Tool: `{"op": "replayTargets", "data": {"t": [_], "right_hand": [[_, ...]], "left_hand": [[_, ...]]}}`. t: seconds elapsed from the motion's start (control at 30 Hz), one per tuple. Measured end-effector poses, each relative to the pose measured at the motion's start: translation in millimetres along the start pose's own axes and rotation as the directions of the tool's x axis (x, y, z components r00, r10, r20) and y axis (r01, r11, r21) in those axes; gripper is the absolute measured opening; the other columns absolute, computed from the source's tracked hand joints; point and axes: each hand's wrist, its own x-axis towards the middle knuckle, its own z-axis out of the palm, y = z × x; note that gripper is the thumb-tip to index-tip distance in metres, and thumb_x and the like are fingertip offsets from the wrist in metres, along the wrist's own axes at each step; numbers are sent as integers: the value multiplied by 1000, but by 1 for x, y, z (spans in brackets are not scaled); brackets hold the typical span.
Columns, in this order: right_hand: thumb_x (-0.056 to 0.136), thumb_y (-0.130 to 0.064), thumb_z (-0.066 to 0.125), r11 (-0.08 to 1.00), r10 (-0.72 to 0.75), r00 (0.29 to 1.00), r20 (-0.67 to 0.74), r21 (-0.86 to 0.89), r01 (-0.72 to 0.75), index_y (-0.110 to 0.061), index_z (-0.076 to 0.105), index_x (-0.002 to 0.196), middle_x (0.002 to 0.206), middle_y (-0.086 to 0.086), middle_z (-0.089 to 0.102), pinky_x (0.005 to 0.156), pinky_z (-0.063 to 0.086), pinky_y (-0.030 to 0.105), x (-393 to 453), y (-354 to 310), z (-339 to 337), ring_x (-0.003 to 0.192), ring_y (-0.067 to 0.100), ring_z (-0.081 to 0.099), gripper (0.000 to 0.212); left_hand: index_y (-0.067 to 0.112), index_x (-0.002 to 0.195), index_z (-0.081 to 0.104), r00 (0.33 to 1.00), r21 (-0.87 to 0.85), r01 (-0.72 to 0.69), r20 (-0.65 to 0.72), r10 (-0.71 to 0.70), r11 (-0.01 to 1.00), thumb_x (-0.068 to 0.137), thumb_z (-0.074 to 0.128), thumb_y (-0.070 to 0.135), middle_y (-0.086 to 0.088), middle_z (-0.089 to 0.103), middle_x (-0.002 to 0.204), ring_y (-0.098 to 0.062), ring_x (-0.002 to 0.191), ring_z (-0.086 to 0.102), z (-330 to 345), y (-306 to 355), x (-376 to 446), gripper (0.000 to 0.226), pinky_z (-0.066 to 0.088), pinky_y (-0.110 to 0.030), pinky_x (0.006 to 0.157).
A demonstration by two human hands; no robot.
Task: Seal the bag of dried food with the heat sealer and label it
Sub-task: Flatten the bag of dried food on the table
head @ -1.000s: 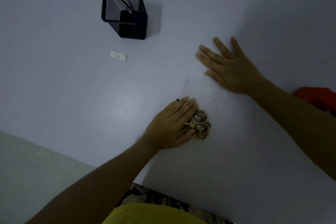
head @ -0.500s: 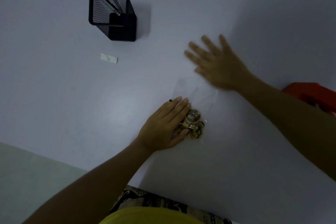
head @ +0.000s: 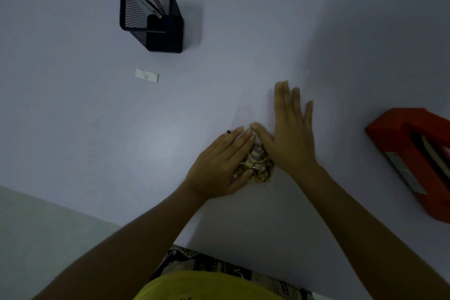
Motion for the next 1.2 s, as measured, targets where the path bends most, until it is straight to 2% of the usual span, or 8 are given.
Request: {"op": "replayTargets", "data": {"t": [0.27, 0.47, 0.57, 0.67, 0.77, 1.07, 1.13, 1.2], "right_hand": [[80, -78, 41, 996, -10, 998, 56, -87, 15, -20, -10, 151, 162, 5, -4, 117, -4, 55, -2, 41, -16, 148, 28, -5, 105], [76, -78, 47, 1000, 18, 998, 52, -23, -17, -21, -9, 151, 162, 4, -5, 118, -7, 52, -1, 46, -23, 148, 26, -7, 110], [75, -80, 45, 1000, 14, 999, 47, -29, -12, -22, -10, 151, 162, 4, -5, 118, -6, 52, 2, 44, -22, 148, 25, -6, 110], [75, -81, 43, 999, 5, 999, 44, -47, -3, -22, -10, 151, 162, 5, -4, 118, -5, 52, 3, 44, -20, 148, 25, -6, 109], [75, -81, 43, 999, 5, 999, 32, -38, -3, -21, -10, 151, 162, 5, -3, 118, -5, 51, 2, 45, -20, 148, 24, -5, 109], [71, -83, 46, 998, -29, 998, 47, -54, 32, -19, -11, 151, 161, 6, -6, 118, -4, 52, -6, 67, -27, 147, 22, -8, 117], [77, -77, 47, 999, 1, 1000, 26, -51, 0, -13, -6, 151, 161, 6, -1, 118, -4, 51, -12, 74, -30, 147, 21, -6, 111], [89, -63, 42, 994, -71, 997, 2, -86, 71, -7, 1, 151, 161, 10, 7, 119, -2, 50, -19, 75, -33, 147, 24, 0, 93]], "left_hand": [[3, 140, 42, 1000, -3, 1, 10, -1, 1000, 92, 51, 40, -12, 41, 148, -26, 141, 33, 0, 1, -3, 62, 36, -41, 112], [4, 140, 43, 1000, 11, -8, 18, 8, 1000, 92, 49, 41, -12, 42, 148, -26, 141, 34, -6, 0, 0, 61, 33, -43, 113], [4, 138, 46, 1000, 46, -24, -19, 25, 999, 88, 51, 41, -13, 46, 145, -28, 138, 39, -14, 1, 5, 62, 26, -50, 115], [3, 140, 43, 993, 46, -117, -13, 117, 992, 86, 50, 35, -14, 40, 149, -29, 142, 32, -20, 3, 16, 64, 17, -51, 118], [1, 137, 47, 976, -37, -211, 45, 213, 977, 89, 50, 35, -15, 46, 144, -28, 138, 39, -14, 1, 21, 58, 22, -48, 118], [6, 141, 43, 971, -74, -208, 106, 215, 975, 90, 51, 40, -11, 41, 149, -22, 141, 34, -3, -6, 20, 62, 27, -45, 117], [6, 141, 43, 972, -82, -207, 92, 215, 975, 89, 53, 39, -11, 41, 148, -23, 140, 35, -3, -6, 20, 62, 29, -46, 116], [6, 141, 43, 974, -85, -207, 80, 213, 975, 89, 54, 39, -12, 41, 148, -23, 140, 36, -3, -6, 20, 62, 30, -46, 115]]}}
